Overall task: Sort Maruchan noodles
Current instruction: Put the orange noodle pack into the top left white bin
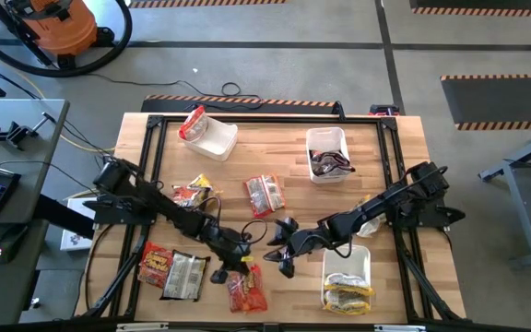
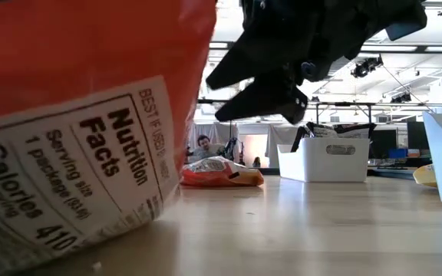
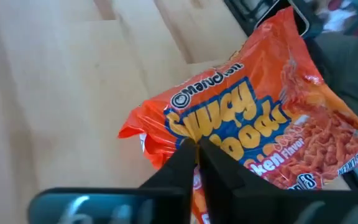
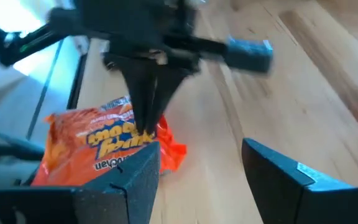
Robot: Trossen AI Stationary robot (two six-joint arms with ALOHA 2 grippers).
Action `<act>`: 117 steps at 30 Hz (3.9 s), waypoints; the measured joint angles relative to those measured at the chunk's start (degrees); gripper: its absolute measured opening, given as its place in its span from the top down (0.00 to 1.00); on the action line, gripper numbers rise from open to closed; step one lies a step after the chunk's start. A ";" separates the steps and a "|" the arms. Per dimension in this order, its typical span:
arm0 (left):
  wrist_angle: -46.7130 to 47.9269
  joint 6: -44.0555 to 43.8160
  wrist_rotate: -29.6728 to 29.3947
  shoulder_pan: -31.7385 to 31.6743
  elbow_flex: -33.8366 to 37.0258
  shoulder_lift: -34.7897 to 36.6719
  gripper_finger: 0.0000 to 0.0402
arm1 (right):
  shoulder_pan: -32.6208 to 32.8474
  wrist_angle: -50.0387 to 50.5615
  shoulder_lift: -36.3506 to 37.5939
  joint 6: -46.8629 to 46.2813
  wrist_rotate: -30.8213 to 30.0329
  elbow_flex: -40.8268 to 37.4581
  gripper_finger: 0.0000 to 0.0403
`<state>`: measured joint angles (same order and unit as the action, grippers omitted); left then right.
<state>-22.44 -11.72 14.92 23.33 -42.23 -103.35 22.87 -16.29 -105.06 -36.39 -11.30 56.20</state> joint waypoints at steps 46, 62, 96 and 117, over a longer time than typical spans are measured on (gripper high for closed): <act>0.31 7.70 -25.36 8.80 1.16 0.50 0.99 | 5.01 0.64 0.02 6.46 -15.06 0.01 0.43; 18.15 8.85 -28.55 1.29 2.33 20.23 0.99 | 6.00 1.58 0.02 -18.09 -12.17 0.01 0.41; 8.95 -1.03 -34.19 14.87 3.80 18.09 0.76 | 2.99 -16.52 -9.05 -24.41 -11.55 0.03 0.57; 31.20 -7.32 -51.28 16.05 -10.56 -3.92 0.70 | 3.34 -18.35 -7.14 -12.11 -13.00 0.07 0.48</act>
<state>8.76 -19.04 -36.36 39.38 -52.80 -107.26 26.22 -34.64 -112.20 -48.51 -24.30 56.27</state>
